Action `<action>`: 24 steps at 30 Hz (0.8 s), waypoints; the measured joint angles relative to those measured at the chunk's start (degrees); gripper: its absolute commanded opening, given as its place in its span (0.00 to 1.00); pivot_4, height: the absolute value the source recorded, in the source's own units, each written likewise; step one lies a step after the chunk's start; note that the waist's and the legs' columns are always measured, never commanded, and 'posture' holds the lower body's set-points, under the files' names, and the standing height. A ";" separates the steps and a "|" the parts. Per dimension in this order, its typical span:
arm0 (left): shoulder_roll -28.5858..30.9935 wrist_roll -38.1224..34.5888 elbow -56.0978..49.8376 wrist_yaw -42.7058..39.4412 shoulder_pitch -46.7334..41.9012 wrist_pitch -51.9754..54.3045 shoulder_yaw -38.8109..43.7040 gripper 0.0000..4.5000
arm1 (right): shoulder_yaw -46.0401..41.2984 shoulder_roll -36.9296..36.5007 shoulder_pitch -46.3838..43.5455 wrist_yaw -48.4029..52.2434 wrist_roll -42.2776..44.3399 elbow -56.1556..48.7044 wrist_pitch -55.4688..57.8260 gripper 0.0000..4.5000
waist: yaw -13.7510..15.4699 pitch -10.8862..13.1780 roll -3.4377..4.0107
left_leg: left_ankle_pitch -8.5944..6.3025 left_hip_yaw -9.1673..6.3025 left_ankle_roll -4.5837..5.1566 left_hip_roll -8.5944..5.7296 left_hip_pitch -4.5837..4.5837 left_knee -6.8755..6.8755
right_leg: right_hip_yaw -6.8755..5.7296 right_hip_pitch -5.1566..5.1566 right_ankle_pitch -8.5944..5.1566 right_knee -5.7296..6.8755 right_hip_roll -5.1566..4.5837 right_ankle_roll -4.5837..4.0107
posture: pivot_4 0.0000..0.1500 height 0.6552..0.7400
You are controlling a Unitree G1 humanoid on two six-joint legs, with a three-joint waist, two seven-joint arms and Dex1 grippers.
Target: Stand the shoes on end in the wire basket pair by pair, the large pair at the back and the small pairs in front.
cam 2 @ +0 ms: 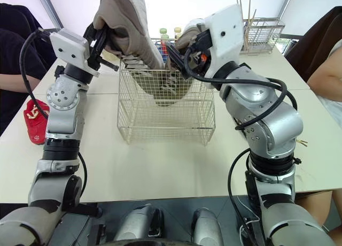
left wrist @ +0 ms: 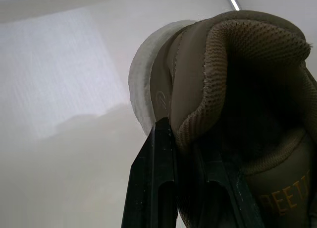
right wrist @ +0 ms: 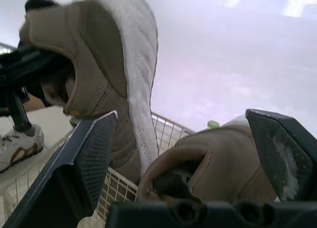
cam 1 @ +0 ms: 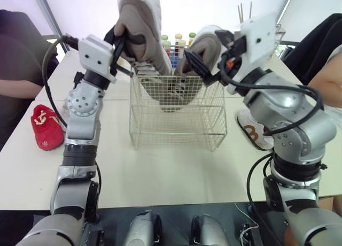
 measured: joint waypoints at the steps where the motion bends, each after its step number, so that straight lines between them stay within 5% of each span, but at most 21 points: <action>1: -0.03 0.17 0.00 -0.35 -0.05 0.55 -0.10 0.01 | -0.82 -0.51 -0.63 0.18 -0.14 0.07 -0.05 1.00 | 0.17 -0.05 0.04 | -0.01 -0.01 0.01 0.00 0.00 0.00 | 0.00 0.04 0.00 -0.13 0.01 -0.01 | 1.00 1.00; 6: -0.62 0.85 1.15 -1.18 -1.58 1.29 -1.11 0.01 | -2.69 -5.36 -1.65 1.48 -0.73 -0.15 2.09 1.00 | 1.04 -0.21 0.07 | -0.08 -0.04 0.10 0.01 0.00 -0.01 | -0.03 0.29 0.05 -0.63 0.01 -0.08 | 1.00 1.00; 24: -0.74 1.85 2.54 -2.64 -5.07 1.36 -1.58 0.01 | 2.87 3.31 4.55 -11.18 -11.43 -2.11 11.61 1.00 | 1.12 -0.18 0.13 | -0.08 0.02 0.12 -0.05 -0.69 -0.10 | -0.70 -0.10 0.05 -0.72 -0.62 -0.05 | 1.00 1.00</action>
